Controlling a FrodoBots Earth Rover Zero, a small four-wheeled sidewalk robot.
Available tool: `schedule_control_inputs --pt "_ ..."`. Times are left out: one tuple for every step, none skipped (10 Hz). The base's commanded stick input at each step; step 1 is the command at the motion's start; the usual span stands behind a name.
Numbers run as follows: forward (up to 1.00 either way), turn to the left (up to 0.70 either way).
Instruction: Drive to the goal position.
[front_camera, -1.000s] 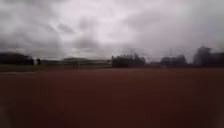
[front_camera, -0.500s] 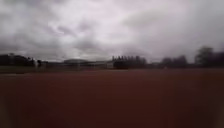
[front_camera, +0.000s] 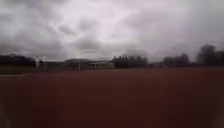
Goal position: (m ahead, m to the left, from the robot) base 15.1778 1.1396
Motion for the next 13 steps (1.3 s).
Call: schedule_control_inputs --pt "0.85 0.0" --pt "0.85 0.0" --pt "0.85 0.0" --pt "0.85 0.0" --pt "0.85 0.0" --pt "0.85 0.0" --pt "0.85 0.0" --pt "0.85 0.0" --pt "0.85 0.0" --pt "0.85 0.0" --pt "0.85 0.0" --pt "0.85 0.0" --pt "0.85 0.0"
